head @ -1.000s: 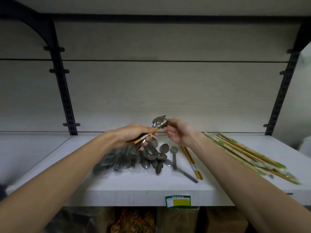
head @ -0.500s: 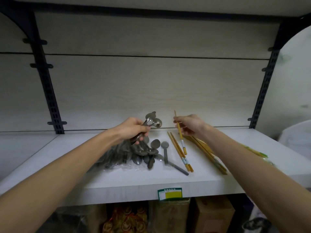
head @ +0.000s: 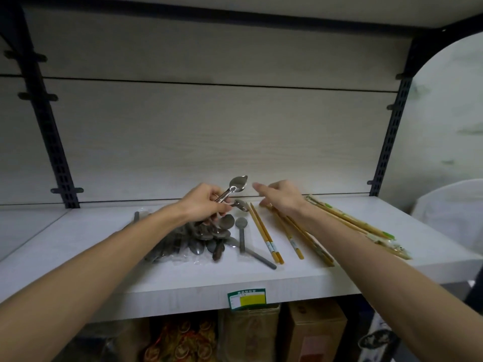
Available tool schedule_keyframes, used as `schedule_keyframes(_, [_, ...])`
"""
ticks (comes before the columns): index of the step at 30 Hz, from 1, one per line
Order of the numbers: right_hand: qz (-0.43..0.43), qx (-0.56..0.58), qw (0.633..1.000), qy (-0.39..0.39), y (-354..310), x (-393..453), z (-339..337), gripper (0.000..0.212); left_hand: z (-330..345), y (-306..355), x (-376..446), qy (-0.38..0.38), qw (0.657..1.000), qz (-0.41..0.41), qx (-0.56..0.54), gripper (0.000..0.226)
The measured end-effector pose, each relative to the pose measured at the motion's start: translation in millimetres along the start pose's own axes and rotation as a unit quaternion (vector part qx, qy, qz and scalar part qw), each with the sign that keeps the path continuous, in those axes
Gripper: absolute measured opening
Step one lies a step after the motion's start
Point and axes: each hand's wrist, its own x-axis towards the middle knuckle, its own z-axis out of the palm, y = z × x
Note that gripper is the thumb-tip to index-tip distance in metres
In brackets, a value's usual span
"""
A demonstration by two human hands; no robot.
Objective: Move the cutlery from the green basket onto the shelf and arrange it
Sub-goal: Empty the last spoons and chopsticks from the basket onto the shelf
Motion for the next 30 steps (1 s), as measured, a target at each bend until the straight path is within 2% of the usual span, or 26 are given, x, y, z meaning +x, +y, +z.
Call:
schedule_keyframes(4, [0.041, 0.111, 0.989, -0.088, -19, -4, 19, 0.043, -9, -6, -3, 0.045, 0.994, 0.043, 0.094, 0.009])
schedule_keyframes(8, [0.047, 0.201, 0.971, -0.121, -31, -5, 31, 0.035, -21, -9, -13, 0.059, 0.98, 0.049, 0.182, 0.012])
schedule_keyframes(12, [0.027, 0.223, 0.968, -0.11, -40, -2, 42, 0.036, -30, -9, -21, 0.063, 0.976, 0.044, 0.204, 0.02])
schedule_keyframes(16, [0.042, 0.283, 0.951, -0.115, -45, 0, 45, 0.03, -39, -4, -29, 0.082, 0.951, 0.072, 0.29, 0.025])
schedule_keyframes(20, [0.059, 0.268, 0.955, -0.11, -41, -2, 44, 0.023, -41, 0, -37, 0.103, 0.938, 0.052, 0.328, 0.023])
schedule_keyframes(23, [0.044, 0.218, 0.97, -0.093, -35, 0, 43, 0.03, -34, 2, -42, 0.114, 0.917, 0.05, 0.38, 0.023])
schedule_keyframes(26, [-0.034, 0.046, 0.998, -0.029, -20, -3, 38, 0.032, -23, 3, -42, 0.109, 0.901, 0.053, 0.416, 0.039])
schedule_keyframes(28, [-0.098, -0.114, 0.988, -0.021, -7, -10, 31, 0.031, -16, 6, -40, 0.1, 0.901, 0.057, 0.418, 0.047])
schedule_keyframes(30, [-0.125, -0.222, 0.965, -0.051, 6, -17, 25, 0.031, -11, 11, -35, 0.089, 0.902, 0.06, 0.419, 0.048])
